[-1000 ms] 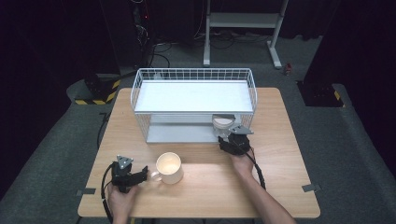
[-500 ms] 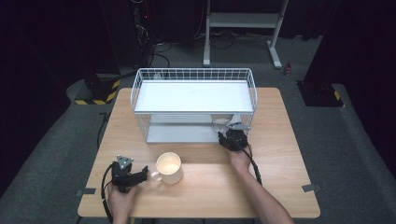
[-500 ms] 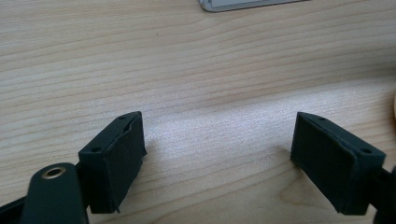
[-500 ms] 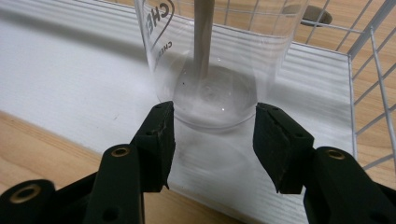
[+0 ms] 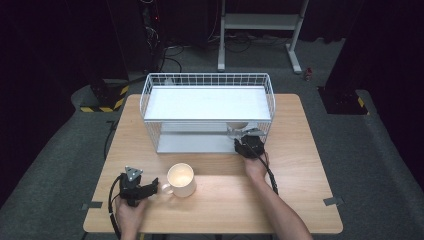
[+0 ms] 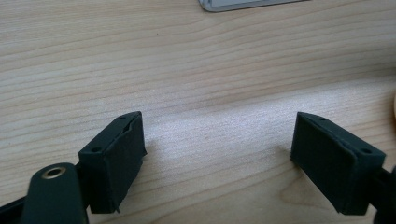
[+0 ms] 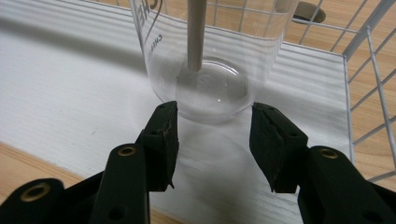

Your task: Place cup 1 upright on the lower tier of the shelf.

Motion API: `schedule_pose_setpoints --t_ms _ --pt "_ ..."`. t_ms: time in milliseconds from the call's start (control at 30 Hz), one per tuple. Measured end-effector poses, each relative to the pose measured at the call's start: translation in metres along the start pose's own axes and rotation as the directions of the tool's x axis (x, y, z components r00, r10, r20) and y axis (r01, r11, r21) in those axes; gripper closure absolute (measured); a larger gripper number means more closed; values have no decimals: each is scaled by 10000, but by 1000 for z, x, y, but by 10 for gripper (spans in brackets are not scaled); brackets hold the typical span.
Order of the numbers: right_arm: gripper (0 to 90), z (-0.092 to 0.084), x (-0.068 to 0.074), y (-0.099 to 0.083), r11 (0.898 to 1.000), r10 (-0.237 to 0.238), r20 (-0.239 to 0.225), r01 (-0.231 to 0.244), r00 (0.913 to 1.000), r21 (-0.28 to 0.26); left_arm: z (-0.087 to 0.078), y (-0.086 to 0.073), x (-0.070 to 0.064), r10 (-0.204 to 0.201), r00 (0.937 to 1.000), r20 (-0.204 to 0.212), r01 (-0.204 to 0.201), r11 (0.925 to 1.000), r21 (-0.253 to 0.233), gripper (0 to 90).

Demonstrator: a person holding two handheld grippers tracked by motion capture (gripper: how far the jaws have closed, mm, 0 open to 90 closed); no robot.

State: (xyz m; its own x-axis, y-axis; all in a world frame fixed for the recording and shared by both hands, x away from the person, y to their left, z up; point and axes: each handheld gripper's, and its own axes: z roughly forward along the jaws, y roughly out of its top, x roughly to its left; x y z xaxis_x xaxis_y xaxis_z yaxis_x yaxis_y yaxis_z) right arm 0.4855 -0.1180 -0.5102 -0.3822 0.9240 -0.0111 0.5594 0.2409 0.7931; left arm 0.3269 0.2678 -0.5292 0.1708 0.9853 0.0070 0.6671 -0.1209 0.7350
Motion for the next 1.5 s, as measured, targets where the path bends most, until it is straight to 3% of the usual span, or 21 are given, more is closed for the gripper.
schedule_pose_setpoints --t_ms 267,667,967,1067,1200,1500 --pt "468 -1 0 3 9998 -208 -65 208 9998 29 0 0 0 0 10000 7 0 10000 4 177" --pt "391 -27 -6 -3 9991 -330 -1040 298 9940 -317 0 0 0 2 10000 -2 -2 10000 1 177" --pt "349 -41 -12 -8 9984 -405 -1417 346 9891 -438 0 0 0 4 10000 -2 -4 10000 2 177" --pt "337 -47 -15 -8 9984 -239 -1615 153 9866 -543 0 0 0 -6 10000 4 6 10000 12 177" --pt "334 -55 -19 -10 9981 -112 -1713 6 9851 -621 0 0 0 4 10000 3 -4 10000 4 177" --pt "329 -62 -23 -13 9972 -325 -1802 196 9831 -725 0 0 0 1 10000 3 -1 10000 2 177"
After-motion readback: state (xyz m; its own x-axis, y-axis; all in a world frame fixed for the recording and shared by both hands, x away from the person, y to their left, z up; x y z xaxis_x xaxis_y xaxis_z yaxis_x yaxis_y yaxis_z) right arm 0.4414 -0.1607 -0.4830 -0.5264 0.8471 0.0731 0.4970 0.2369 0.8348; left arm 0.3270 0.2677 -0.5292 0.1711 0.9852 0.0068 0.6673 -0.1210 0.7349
